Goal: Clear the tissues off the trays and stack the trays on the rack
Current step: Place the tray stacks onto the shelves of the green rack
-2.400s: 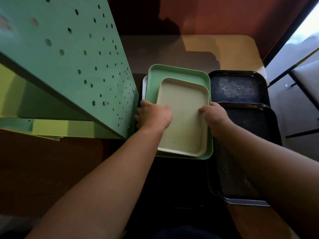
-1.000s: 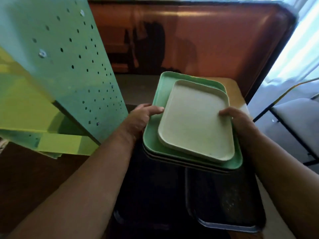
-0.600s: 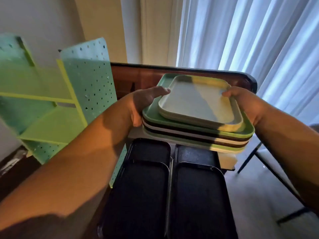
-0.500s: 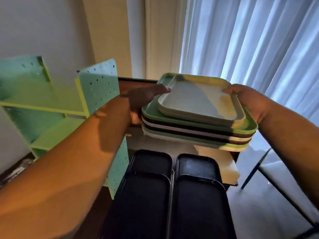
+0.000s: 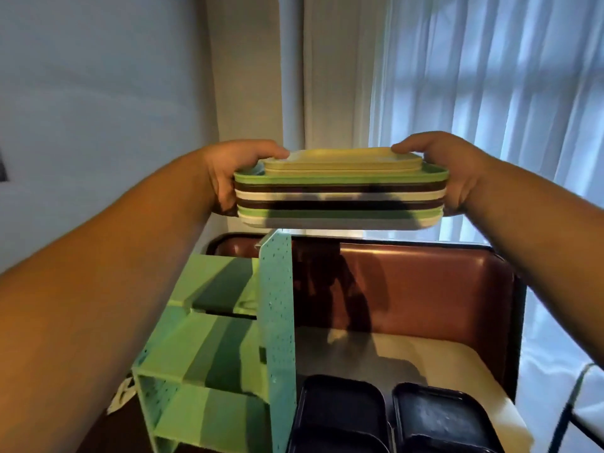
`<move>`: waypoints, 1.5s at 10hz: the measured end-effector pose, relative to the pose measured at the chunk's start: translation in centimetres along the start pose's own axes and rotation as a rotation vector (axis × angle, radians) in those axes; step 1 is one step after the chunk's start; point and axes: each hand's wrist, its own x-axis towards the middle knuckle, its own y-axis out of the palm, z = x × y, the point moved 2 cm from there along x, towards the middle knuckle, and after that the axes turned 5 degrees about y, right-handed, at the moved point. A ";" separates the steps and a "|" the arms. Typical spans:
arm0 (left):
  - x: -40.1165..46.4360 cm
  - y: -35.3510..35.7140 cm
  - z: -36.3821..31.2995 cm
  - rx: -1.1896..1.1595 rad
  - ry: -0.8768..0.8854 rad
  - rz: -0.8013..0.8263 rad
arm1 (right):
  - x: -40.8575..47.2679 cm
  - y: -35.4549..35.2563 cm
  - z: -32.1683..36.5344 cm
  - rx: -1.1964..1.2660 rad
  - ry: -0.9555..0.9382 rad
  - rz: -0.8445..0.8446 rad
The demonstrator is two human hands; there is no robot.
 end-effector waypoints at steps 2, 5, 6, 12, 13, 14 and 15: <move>1.6 -10.3 3.4 -0.058 -0.272 0.241 | 2.1 10.0 -0.2 -0.030 -0.034 0.009; 4.8 -19.4 8.2 0.235 -0.374 0.416 | 5.0 21.8 -0.4 -0.230 0.024 0.038; 6.2 -20.1 9.8 0.372 -0.355 0.319 | 5.4 24.5 -0.3 -0.353 0.024 -0.017; 9.3 -17.3 16.3 0.452 -0.242 0.275 | 11.1 30.8 -7.0 -1.038 0.179 -0.171; 8.3 -16.1 17.1 0.446 -0.300 0.326 | 11.9 30.3 -9.0 -0.942 0.258 -0.157; 8.0 -15.3 18.6 0.397 -0.357 0.340 | 13.0 30.2 -11.1 -1.059 0.173 -0.179; 8.0 -14.9 19.3 0.375 -0.418 0.364 | 13.2 30.4 -12.1 -1.349 0.009 -0.327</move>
